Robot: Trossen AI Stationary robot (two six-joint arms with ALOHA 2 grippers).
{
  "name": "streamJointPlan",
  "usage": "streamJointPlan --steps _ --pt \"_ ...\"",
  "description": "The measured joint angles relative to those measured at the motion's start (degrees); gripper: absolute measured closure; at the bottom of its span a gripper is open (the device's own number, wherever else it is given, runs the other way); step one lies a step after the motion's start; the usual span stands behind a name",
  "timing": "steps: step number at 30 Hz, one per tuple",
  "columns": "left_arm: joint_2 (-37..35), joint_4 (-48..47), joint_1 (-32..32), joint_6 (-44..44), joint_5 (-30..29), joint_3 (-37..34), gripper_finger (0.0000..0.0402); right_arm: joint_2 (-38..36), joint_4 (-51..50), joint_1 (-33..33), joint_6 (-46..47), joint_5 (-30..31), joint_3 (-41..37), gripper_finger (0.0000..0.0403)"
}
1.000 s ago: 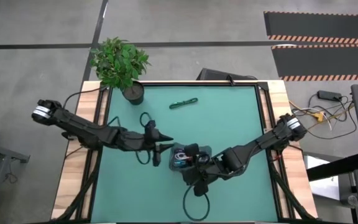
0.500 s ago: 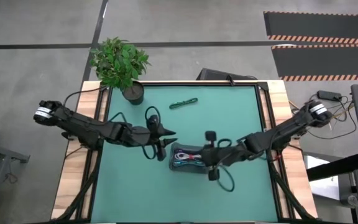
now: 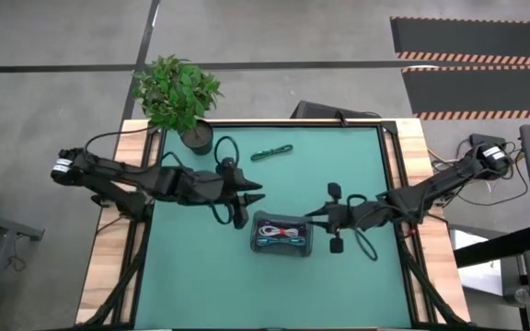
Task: Pick and place USB-C Cables
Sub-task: Put the black green charger cable into the black bin
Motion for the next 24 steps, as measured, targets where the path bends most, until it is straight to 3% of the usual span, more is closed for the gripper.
streamJointPlan --steps 11,15,24 --pt "8.6 -11.9 7.8 0.9 0.9 6.4 0.0295 -4.5 -0.6 -0.1 2.3 -0.2 -1.2 0.0340" --pt "13.4 -16.5 11.2 10.8 1.3 10.2 0.0295 -4.8 -0.1 -0.2 0.6 -0.2 -1.2 0.0340" --pt "21.4 -13.9 14.7 36.6 1.5 10.3 0.0295 -4.9 -0.4 -0.1 1.2 -0.2 -1.2 0.0340"
